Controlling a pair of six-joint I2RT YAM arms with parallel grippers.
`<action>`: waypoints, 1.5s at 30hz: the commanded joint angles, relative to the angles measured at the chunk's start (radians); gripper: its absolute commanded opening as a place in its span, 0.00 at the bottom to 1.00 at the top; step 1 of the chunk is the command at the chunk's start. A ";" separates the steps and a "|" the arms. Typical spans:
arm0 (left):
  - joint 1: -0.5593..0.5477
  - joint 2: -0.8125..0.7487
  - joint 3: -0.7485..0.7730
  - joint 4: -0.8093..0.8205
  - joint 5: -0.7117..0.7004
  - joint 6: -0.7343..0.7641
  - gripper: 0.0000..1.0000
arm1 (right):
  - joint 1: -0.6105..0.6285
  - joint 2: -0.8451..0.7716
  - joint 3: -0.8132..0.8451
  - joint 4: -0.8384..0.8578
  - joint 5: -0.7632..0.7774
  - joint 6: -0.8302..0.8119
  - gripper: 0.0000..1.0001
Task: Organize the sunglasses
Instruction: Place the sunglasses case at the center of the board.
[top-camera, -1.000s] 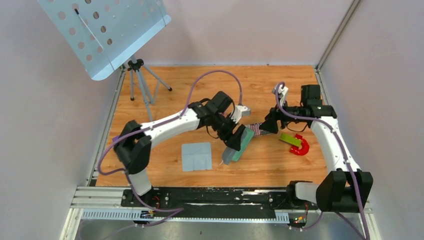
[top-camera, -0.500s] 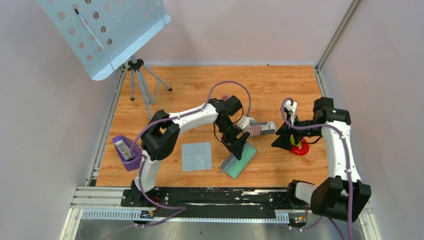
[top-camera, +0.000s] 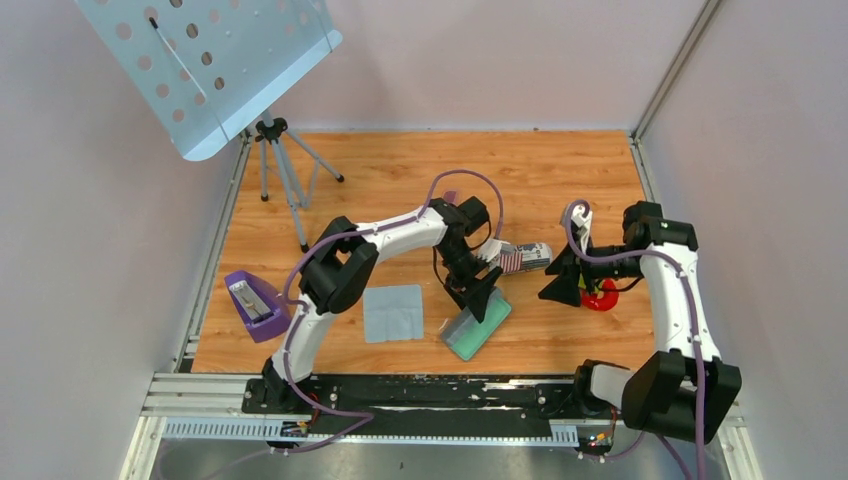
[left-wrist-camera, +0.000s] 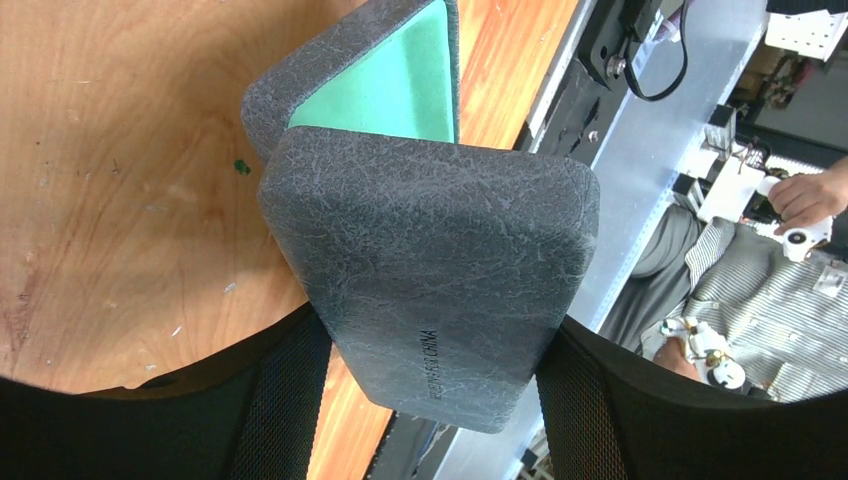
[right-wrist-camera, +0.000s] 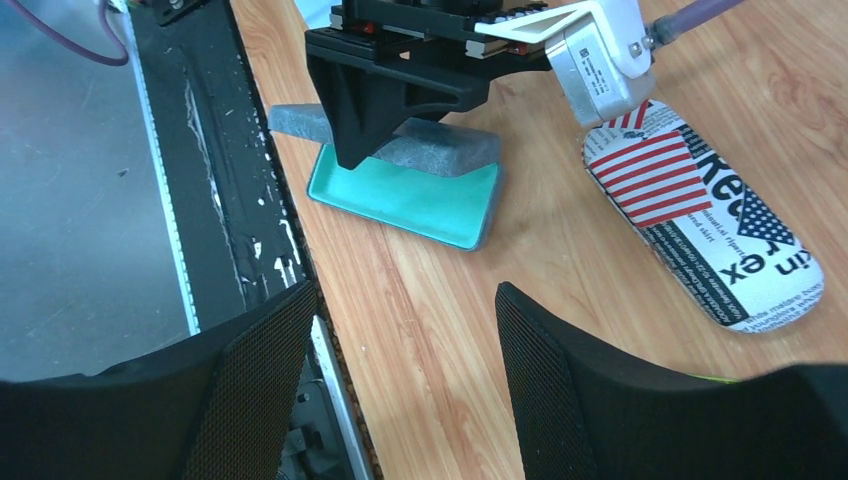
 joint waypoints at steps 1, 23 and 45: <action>0.002 0.029 0.018 -0.007 -0.108 0.021 0.34 | 0.004 0.037 0.009 -0.053 -0.074 -0.041 0.71; 0.059 0.069 0.058 0.016 -0.075 0.053 0.67 | 0.014 0.204 0.070 -0.290 -0.163 -0.269 0.72; 0.062 -0.036 0.049 0.086 -0.270 0.015 1.00 | 0.021 0.199 0.065 -0.288 -0.164 -0.281 0.71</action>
